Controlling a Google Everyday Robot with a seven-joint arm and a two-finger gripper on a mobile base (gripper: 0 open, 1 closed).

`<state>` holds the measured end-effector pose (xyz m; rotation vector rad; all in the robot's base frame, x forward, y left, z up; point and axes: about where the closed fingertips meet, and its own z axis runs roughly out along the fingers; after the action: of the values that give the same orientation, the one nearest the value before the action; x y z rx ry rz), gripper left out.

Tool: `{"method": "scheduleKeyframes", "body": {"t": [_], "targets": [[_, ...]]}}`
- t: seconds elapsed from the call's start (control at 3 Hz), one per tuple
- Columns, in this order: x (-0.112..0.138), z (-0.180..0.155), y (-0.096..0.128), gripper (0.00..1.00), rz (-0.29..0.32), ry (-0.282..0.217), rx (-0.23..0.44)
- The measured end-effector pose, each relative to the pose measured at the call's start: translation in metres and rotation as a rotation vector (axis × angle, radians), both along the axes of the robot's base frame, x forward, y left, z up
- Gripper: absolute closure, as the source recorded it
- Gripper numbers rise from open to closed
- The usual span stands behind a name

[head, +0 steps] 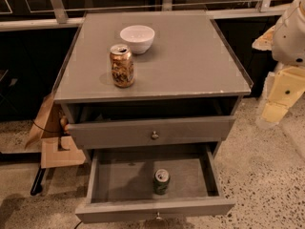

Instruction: Pick green can from middle drawer and place on counter

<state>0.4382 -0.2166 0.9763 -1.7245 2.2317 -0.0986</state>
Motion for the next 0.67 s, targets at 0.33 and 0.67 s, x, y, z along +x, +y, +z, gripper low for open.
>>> {"method": "scheduleKeyframes", "body": {"t": [0.33, 0.67], "targets": [[0.0, 0.0, 0.0, 0.0, 0.0, 0.0, 0.0], [-0.0003, -0.0015, 0.0004, 0.19, -0.006, -0.005, 0.008]]}}
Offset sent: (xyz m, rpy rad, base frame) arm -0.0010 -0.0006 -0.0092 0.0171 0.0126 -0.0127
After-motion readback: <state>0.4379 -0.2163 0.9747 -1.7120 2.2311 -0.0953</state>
